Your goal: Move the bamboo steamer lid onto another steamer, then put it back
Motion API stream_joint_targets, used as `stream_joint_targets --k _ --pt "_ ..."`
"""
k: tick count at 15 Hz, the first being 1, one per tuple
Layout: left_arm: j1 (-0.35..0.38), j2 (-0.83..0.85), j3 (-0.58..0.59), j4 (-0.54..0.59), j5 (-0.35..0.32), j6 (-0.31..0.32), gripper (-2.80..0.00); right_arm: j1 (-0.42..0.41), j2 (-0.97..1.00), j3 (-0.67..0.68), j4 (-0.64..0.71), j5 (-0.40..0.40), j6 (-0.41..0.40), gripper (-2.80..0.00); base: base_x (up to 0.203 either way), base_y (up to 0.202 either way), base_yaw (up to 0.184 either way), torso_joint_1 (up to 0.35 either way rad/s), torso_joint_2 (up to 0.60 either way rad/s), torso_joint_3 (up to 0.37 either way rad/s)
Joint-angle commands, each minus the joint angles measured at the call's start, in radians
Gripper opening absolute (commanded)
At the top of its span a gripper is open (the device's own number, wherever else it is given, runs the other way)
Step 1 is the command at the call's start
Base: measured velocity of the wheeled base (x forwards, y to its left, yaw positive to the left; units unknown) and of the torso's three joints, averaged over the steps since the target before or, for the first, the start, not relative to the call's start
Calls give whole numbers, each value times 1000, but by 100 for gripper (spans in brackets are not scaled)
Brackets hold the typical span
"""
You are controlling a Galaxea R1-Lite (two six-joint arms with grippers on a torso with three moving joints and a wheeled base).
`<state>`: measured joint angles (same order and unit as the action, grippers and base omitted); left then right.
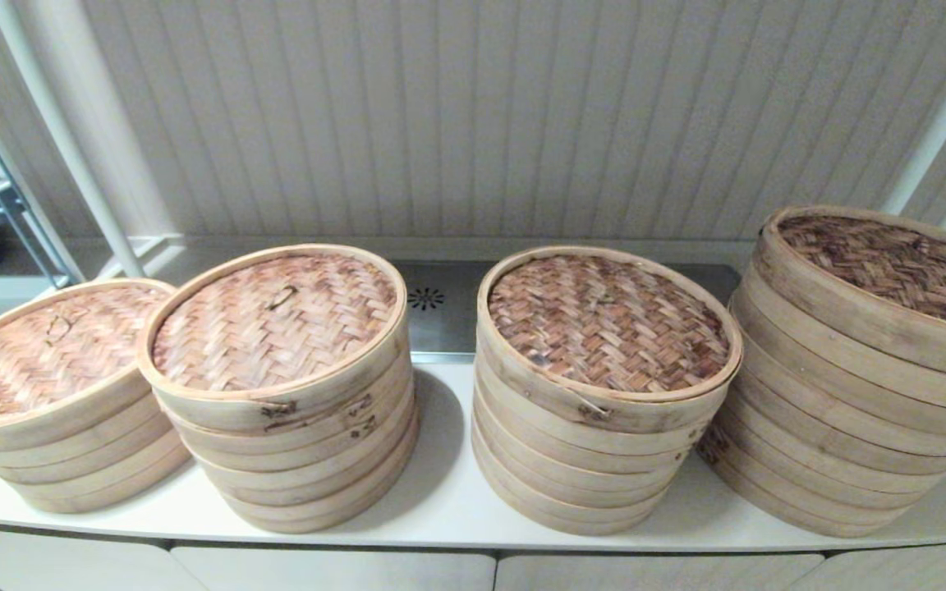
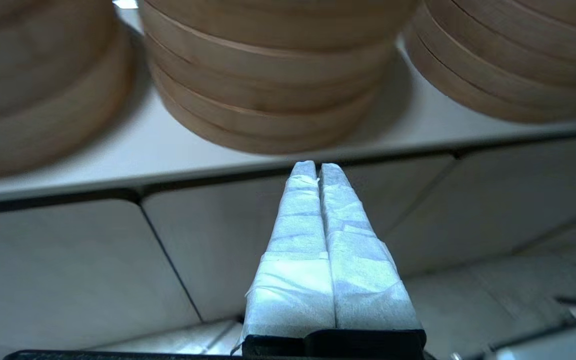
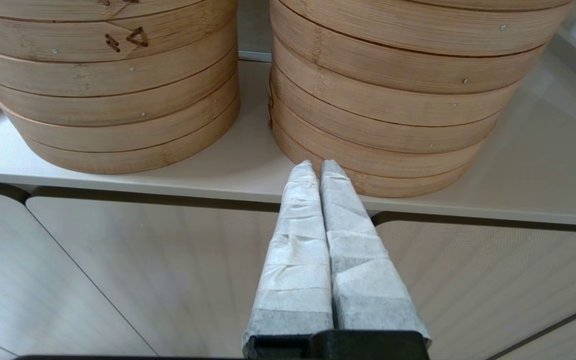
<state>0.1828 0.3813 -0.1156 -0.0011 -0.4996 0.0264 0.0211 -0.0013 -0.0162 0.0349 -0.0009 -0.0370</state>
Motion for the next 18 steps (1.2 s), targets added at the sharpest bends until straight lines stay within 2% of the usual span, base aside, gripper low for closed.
stream_joint_targets --k 1,3,5,7,8,10,12,14,17,18 --pt "0 -25 30 11 -44 7 -280 0 -5 0 0 0 0 -280 0 0 0 0 0 0" --pt "1 -6 51 16 -111 42 -280 0 -5 -1 0 1 0 -280 0 0 0 0 0 0" --pt "1 10 53 20 -163 48 -280 0 -5 0 0 1 -1 -280 0 0 0 0 0 0" --pt "1 8 53 21 -177 50 -280 0 -5 -1 0 -1 0 -280 0 0 0 0 0 0" --pt "3 -1 53 18 -147 49 -280 0 -5 0 0 1 -1 -280 0 0 0 0 0 0" --pt "3 -67 54 13 5 39 -280 0 -5 -1 0 0 -1 -280 0 0 0 0 0 0" --pt "2 -103 62 -5 106 35 -280 0 -5 1 0 0 0 -280 0 0 0 0 0 0" --pt "1 -102 79 -31 165 36 -280 -1 -5 1 0 -1 0 -280 0 0 0 0 0 0" --pt "1 -101 94 -52 304 39 -280 0 -5 1 0 -1 0 -280 0 0 0 0 0 0" --pt "-10 -101 93 -40 302 43 -280 0 -5 1 0 -1 0 -280 0 0 0 0 0 0"
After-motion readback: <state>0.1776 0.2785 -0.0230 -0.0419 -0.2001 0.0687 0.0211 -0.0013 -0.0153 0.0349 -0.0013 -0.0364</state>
